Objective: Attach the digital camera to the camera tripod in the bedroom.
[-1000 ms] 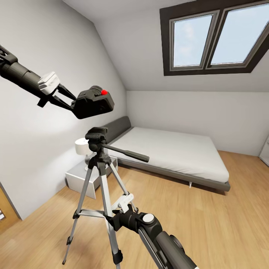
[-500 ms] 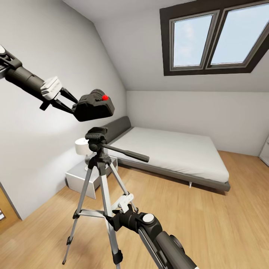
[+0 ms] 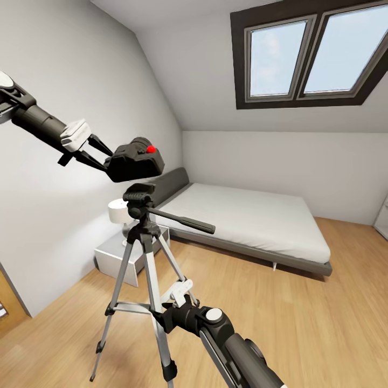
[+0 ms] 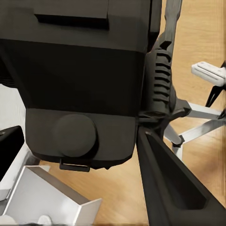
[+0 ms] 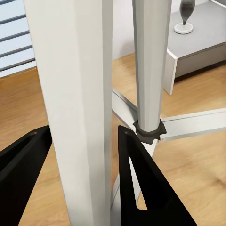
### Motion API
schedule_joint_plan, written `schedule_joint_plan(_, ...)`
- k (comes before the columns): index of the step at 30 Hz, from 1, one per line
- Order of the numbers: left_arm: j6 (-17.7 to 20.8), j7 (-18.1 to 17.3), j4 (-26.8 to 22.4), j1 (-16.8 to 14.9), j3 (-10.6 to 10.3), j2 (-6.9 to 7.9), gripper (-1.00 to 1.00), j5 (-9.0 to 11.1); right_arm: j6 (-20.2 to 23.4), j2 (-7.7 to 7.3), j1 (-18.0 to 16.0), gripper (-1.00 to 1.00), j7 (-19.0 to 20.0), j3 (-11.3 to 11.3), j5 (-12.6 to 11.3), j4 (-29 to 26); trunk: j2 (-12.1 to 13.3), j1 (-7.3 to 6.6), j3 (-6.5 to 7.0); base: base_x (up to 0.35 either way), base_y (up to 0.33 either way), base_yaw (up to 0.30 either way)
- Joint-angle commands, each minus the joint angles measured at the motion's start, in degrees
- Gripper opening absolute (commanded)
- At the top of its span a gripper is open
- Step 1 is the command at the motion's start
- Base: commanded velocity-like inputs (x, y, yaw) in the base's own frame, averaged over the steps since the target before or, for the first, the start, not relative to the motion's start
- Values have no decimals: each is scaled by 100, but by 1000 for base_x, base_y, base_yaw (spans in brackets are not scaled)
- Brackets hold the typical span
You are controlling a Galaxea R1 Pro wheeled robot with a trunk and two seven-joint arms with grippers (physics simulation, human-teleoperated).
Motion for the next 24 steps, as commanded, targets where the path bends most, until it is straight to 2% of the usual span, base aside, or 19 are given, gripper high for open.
schedule_joint_plan(1, 32, 1, -5, -20, -97, 6, -100, 61, 41, 2, -6, -100, 4, 2, -70, -6, -5, 0, -8, 0, 0, 0)
schedule_joint_plan(8, 25, 4, 16, -28, -280, 0, -100, 185, 41, 2, -6, -100, 4, 2, -70, -8, -5, 0, -8, 0, 0, 0)
schedule_joint_plan(22, 13, 5, 22, -40, -338, 6, -100, 232, 37, 2, -6, -100, 4, 2, -70, -12, -5, 0, -8, 0, 0, 0)
schedule_joint_plan(23, 7, 5, 22, -41, -338, 6, 100, 234, 36, 2, -6, -100, 4, 2, -70, -12, -5, 0, -8, 0, 0, 0)
schedule_joint_plan(24, -1, 5, 22, -42, -338, 10, 100, 236, 36, 2, -6, -100, 4, 2, -70, -13, -5, 0, -8, 0, 0, 0)
